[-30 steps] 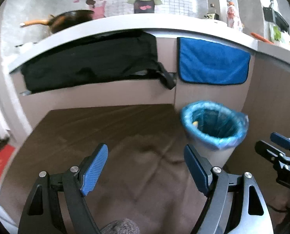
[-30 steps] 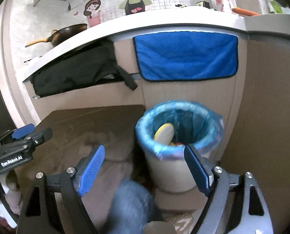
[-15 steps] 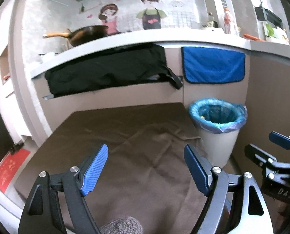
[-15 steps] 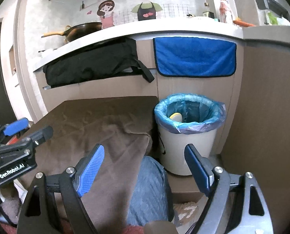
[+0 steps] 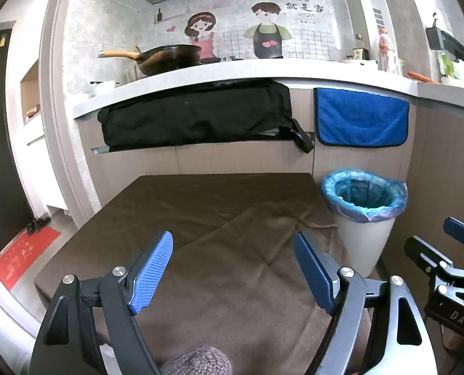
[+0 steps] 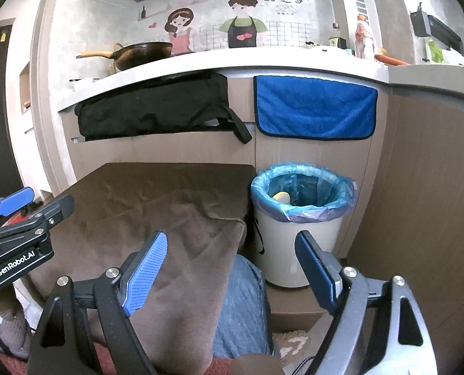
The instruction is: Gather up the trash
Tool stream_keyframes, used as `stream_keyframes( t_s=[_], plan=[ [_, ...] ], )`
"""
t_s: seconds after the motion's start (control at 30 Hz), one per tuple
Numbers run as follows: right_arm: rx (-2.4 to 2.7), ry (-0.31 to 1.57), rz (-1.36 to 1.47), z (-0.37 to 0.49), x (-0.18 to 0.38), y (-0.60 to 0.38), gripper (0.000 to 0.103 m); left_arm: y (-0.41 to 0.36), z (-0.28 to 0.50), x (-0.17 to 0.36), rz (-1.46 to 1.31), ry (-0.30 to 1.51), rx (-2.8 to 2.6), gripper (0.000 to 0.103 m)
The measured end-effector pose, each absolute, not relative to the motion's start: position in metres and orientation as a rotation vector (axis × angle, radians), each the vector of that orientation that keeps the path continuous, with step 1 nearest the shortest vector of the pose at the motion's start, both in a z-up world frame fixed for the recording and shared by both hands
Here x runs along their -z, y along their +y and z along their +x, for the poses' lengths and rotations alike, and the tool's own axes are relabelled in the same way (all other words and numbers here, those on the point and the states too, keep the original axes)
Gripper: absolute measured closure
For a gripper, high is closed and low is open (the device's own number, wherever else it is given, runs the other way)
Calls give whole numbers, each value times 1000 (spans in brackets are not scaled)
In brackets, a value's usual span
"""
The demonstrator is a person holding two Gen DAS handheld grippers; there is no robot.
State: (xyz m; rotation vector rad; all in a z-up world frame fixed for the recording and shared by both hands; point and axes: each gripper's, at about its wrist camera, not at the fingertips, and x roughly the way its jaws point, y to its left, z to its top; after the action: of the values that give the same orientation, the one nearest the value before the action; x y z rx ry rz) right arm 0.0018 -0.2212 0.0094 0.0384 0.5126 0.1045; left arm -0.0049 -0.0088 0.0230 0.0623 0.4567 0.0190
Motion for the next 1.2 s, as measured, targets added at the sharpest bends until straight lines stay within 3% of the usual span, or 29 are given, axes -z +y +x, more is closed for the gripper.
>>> stream_keyframes(
  t_s=[1.2],
  plan=[
    [-115,511,38,-2,-11,-216,21,-14,-10,-26,54,445,-15,23]
  ],
)
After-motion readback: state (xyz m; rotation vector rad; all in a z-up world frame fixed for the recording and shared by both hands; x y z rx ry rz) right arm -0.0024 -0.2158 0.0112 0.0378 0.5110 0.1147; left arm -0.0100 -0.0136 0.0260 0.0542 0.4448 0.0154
